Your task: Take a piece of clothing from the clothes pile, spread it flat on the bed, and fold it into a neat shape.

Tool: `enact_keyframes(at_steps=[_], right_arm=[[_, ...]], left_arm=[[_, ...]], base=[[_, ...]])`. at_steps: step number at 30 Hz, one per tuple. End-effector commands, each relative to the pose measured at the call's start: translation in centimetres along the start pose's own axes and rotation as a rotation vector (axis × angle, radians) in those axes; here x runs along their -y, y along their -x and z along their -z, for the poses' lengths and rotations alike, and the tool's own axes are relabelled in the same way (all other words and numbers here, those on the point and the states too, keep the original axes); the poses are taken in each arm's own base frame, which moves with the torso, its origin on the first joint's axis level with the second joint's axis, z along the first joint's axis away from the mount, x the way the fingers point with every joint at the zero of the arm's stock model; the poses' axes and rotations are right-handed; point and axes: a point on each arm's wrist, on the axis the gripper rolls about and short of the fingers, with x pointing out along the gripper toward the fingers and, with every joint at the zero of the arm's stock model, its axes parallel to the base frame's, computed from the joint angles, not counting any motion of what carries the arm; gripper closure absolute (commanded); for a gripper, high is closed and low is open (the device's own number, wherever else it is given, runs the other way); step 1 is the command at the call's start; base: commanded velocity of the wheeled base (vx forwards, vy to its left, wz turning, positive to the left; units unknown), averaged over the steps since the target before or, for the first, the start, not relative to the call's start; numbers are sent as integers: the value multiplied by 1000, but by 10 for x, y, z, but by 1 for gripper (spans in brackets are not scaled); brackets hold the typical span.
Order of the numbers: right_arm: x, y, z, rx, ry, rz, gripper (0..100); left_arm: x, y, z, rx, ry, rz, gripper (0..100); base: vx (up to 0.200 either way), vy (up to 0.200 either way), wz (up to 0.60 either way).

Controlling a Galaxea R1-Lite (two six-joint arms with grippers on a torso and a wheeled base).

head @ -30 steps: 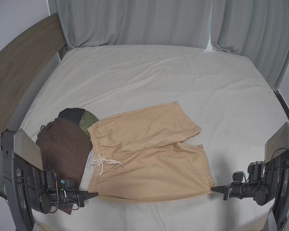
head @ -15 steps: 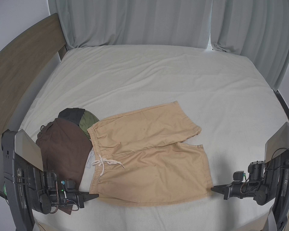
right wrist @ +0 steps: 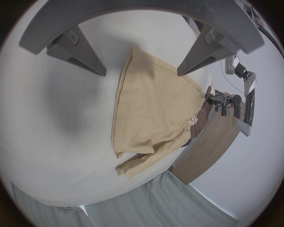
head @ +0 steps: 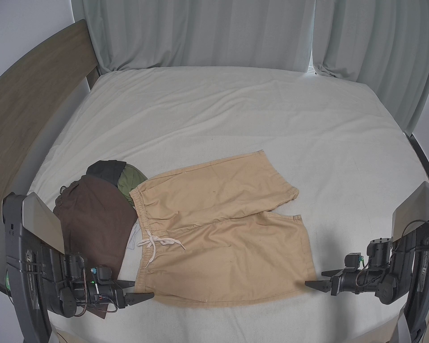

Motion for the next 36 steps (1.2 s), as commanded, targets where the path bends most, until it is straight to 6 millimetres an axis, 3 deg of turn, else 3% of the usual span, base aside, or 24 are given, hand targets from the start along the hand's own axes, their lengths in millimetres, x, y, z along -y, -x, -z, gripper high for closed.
enact_keyframes(at_steps=[1, 3, 4, 36], right_arm=[[1, -1, 1, -6, -3, -1, 0], [0, -1, 2, -8, -3, -2, 0], [0, -1, 1, -6, -3, -3, 0], [-2, -18, 11, -60, -7, -95, 0]], left_arm=[[-1, 0, 2, -6, 9, -1, 0], [0, -1, 3, -11, 12, 2, 0], [0, -1, 4, -15, 15, 3, 100], [-3, -3, 6, -20, 18, 3, 100]], base=[[0, 0, 0], [0, 0, 0], [0, 0, 0], [0, 0, 0]])
